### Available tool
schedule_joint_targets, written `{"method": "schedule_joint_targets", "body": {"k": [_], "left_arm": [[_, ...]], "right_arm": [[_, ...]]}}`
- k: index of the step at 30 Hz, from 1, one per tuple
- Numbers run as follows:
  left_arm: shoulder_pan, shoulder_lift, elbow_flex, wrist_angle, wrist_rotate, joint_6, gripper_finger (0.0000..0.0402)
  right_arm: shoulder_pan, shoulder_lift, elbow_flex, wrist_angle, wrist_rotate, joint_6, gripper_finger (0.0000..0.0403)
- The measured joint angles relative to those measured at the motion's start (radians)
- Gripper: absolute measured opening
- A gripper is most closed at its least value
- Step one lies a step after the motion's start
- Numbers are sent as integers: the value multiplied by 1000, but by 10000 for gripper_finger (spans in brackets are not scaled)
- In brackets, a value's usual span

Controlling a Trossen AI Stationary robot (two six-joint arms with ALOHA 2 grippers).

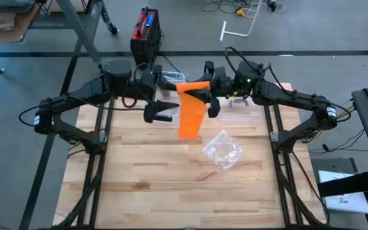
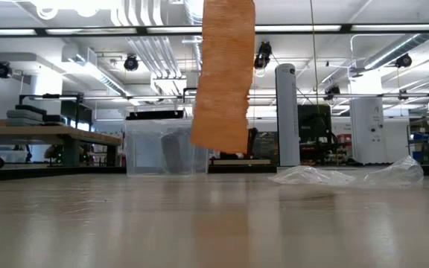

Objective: Roll bandage
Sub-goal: Roll the orange bandage

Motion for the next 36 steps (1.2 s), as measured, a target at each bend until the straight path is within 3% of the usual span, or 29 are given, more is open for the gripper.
{"method": "schedule_joint_targets", "body": {"k": [6,12,29,36], "left_arm": [[23,2,0,94,4,-71,278],[45,15,2,148,5,-90,260],[48,30,2,128,7,100,172],[48,33,2,123,7,166,98]], "right_arm": [[11,-1,0,-10,8,-202,80],[30,0,-1,-8,20,-335,83],[33,0,-1,14,45,-246,78],[33,0,-1,8,45,-163,98]]}}
